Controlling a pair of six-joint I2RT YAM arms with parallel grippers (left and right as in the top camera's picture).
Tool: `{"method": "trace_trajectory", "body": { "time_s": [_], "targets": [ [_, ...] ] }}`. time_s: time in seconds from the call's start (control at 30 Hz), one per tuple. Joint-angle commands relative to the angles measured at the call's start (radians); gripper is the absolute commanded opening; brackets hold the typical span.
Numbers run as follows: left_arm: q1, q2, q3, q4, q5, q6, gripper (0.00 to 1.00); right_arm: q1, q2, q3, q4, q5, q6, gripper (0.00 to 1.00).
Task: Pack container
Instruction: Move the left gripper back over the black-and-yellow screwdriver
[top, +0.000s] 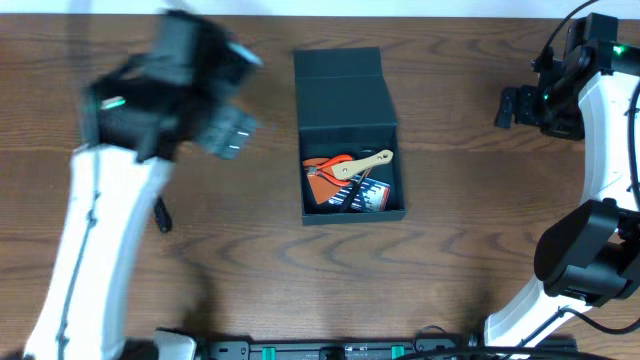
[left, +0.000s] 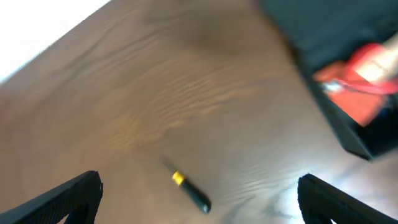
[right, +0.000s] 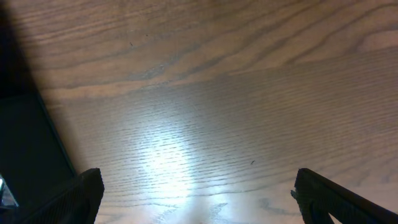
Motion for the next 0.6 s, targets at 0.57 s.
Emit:
{"method": "trace_trajectory", "body": {
  "time_s": [0.57],
  "targets": [
    [0.513,-0.002,-0.555,0.239,0.149,-0.381,0.99,-0.011,0.008,-0.006,0.052,-0.004,-0.013,0.99]
  ]
}}
